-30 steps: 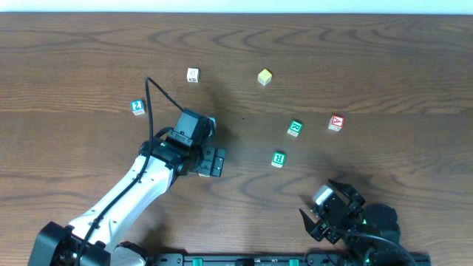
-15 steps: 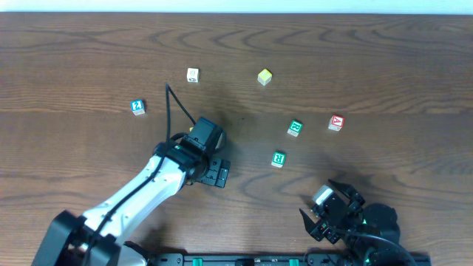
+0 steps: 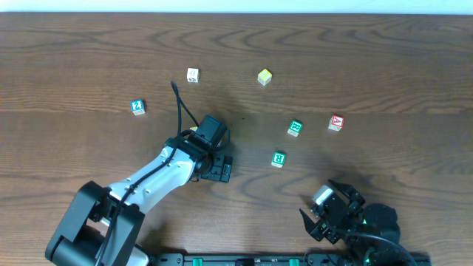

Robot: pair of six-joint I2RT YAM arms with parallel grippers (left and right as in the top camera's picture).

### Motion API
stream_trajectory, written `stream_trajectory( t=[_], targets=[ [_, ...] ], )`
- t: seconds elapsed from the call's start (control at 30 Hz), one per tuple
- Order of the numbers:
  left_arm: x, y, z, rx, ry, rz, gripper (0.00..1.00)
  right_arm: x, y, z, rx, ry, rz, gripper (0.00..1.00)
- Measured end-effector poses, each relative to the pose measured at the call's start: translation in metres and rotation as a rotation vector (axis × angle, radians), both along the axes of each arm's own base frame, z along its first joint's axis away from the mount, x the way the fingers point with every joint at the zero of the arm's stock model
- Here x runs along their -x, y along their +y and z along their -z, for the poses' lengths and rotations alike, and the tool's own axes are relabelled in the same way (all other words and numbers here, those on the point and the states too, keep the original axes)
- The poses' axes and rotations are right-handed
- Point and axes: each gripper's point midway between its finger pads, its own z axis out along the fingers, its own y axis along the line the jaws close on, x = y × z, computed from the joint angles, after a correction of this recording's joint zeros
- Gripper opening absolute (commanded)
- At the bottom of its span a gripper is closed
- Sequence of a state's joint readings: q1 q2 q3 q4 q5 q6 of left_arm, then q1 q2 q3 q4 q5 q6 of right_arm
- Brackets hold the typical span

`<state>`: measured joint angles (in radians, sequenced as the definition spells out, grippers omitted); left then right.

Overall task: Spell out Ai2
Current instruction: 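Lower the left gripper and grasp the red I block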

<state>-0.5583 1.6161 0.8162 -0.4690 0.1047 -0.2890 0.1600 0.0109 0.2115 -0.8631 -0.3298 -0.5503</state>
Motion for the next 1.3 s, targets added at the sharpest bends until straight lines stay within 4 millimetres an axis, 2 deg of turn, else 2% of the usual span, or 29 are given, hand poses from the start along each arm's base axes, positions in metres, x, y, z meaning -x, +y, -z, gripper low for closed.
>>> stream_trajectory(
  t=[0.23, 0.27, 0.3, 0.33, 0.4, 0.47, 0.67, 0.87, 1.17, 1.3],
  targets=[
    [0.009, 0.005, 0.004, -0.025, 0.039, 0.000, 0.95, 0.000, 0.000, 0.000, 0.000, 0.000, 0.000, 0.99],
    [0.011, 0.007, 0.005, -0.033, 0.052, 0.000, 0.99, 0.000, 0.000, 0.000, 0.000, 0.000, 0.000, 0.99],
    [0.011, 0.007, 0.005, -0.034, 0.054, 0.000, 0.89, 0.000, 0.000, 0.000, 0.000, 0.000, 0.000, 0.99],
    [0.011, 0.007, 0.005, -0.034, 0.054, 0.000, 0.83, 0.000, 0.000, 0.000, 0.000, 0.000, 0.000, 0.99],
    [0.012, 0.008, 0.006, -0.039, 0.057, -0.006, 0.76, 0.000, 0.000, 0.000, 0.000, 0.000, 0.000, 0.99],
    [0.012, 0.008, 0.006, -0.038, 0.057, -0.005, 0.64, 0.000, 0.000, 0.000, 0.000, 0.000, 0.000, 0.99],
    [0.012, 0.008, 0.007, -0.039, 0.058, -0.003, 0.57, 0.000, 0.000, 0.000, 0.000, 0.000, 0.000, 0.99],
    [0.012, 0.008, 0.007, -0.039, 0.059, -0.003, 0.56, 0.000, 0.000, 0.000, 0.000, 0.000, 0.000, 0.99],
    [0.012, 0.007, 0.007, -0.037, 0.060, -0.003, 0.45, 0.000, 0.000, 0.000, 0.000, 0.000, 0.000, 0.99],
    [0.012, 0.007, 0.007, -0.037, 0.060, -0.003, 0.44, 0.000, 0.000, 0.000, 0.000, 0.000, 0.000, 0.99]
  ],
)
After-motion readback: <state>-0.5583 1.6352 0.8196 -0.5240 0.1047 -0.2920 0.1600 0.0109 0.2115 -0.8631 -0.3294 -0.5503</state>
